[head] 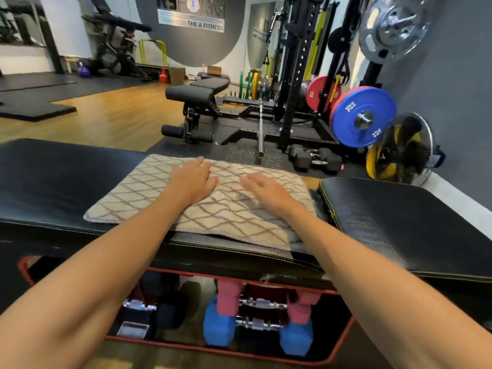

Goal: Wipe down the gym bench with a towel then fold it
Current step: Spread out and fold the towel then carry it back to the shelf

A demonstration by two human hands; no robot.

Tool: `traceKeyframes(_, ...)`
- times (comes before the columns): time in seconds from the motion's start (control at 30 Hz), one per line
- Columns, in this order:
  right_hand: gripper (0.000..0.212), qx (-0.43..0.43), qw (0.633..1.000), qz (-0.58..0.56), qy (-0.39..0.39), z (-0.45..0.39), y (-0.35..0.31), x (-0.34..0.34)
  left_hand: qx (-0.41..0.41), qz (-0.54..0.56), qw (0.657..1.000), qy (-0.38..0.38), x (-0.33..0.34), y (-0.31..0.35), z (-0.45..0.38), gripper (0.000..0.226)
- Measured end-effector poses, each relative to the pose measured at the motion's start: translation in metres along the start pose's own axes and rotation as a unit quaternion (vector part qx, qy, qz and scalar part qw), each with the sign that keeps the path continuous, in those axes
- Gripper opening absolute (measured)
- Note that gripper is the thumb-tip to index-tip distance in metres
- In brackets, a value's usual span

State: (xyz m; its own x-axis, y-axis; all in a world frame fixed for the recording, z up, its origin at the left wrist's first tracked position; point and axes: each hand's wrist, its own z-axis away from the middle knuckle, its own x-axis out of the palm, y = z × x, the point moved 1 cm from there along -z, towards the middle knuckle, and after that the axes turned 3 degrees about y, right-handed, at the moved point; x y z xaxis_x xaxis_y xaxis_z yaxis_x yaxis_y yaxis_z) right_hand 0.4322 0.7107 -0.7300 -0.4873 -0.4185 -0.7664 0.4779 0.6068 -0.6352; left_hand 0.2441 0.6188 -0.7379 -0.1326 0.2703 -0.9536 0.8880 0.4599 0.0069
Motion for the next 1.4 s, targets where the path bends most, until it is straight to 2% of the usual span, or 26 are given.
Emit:
traceKeyframes(0.07,0.057,0.074,0.981,-0.162,0.082,0.008,0.002,-0.029,0.023,0.014,0.992,0.124,-0.009,0.019,0.015,0.039)
traceKeyframes(0.1,0.053,0.115,0.965,-0.2,0.124,0.01,0.009,-0.046,0.04,0.044,0.986,0.154,-0.014,0.034,0.025,0.036)
traceKeyframes(0.2,0.053,0.19,0.948,-0.177,0.185,0.011,0.037,-0.082,0.143,0.107,0.973,0.147,-0.027,0.095,0.057,0.047)
traceKeyframes(0.27,0.054,0.236,0.937,-0.184,0.178,0.012,0.05,-0.091,0.249,0.095,0.957,0.117,-0.034,0.139,0.075,0.054)
traceKeyframes(0.33,0.057,0.266,0.93,-0.204,0.15,0.012,0.06,-0.092,0.338,0.042,0.935,0.095,-0.037,0.175,0.09,0.052)
traceKeyframes(0.4,0.053,0.28,0.927,-0.217,0.12,0.013,0.064,-0.09,0.387,-0.009,0.916,0.101,-0.04,0.199,0.103,0.047)
traceKeyframes(0.5,0.027,0.292,0.932,-0.197,0.085,0.012,0.073,-0.083,0.413,-0.052,0.905,0.091,-0.035,0.225,0.12,0.048)
traceKeyframes(0.57,0.018,0.295,0.934,-0.18,0.089,0.01,0.078,-0.083,0.411,-0.075,0.907,0.06,-0.027,0.239,0.13,0.054)
traceKeyframes(0.63,0.019,0.306,0.931,-0.179,0.09,0.007,0.084,-0.085,0.392,-0.092,0.914,0.042,-0.021,0.247,0.14,0.056)
traceKeyframes(0.8,0.027,0.305,0.916,-0.247,0.077,0.003,0.092,-0.088,0.383,-0.117,0.916,0.028,-0.015,0.25,0.152,0.036)
traceKeyframes(0.9,0.017,0.299,0.904,-0.296,0.077,0.003,0.092,-0.09,0.379,-0.116,0.917,0.028,-0.018,0.246,0.151,0.021)
traceKeyframes(1.0,0.007,0.27,0.893,-0.352,0.075,-0.001,0.087,-0.091,0.394,-0.106,0.913,0.015,-0.031,0.241,0.144,0.016)
traceKeyframes(1.07,0.013,0.255,0.891,-0.365,0.088,-0.004,0.084,-0.093,0.401,-0.095,0.911,0.011,-0.037,0.238,0.141,0.014)
traceKeyframes(1.17,0.03,0.251,0.862,-0.433,0.082,-0.002,0.075,-0.096,0.376,-0.037,0.926,0.023,-0.042,0.232,0.14,0.02)
traceKeyframes(1.2,0.029,0.247,0.858,-0.445,0.077,-0.003,0.073,-0.097,0.364,-0.011,0.931,0.035,-0.045,0.228,0.139,0.022)
traceKeyframes(1.27,0.033,0.233,0.849,-0.466,0.087,-0.006,0.069,-0.101,0.352,0.064,0.931,0.065,-0.054,0.217,0.134,0.018)
traceKeyframes(1.33,0.049,0.233,0.818,-0.515,0.106,-0.008,0.064,-0.107,0.298,0.155,0.936,0.105,-0.066,0.204,0.127,0.016)
traceKeyframes(1.37,0.046,0.233,0.811,-0.524,0.114,-0.009,0.059,-0.108,0.257,0.191,0.938,0.13,-0.075,0.196,0.124,0.015)
traceKeyframes(1.4,0.035,0.24,0.818,-0.509,0.119,-0.01,0.052,-0.11,0.215,0.213,0.941,0.152,-0.083,0.186,0.12,0.013)
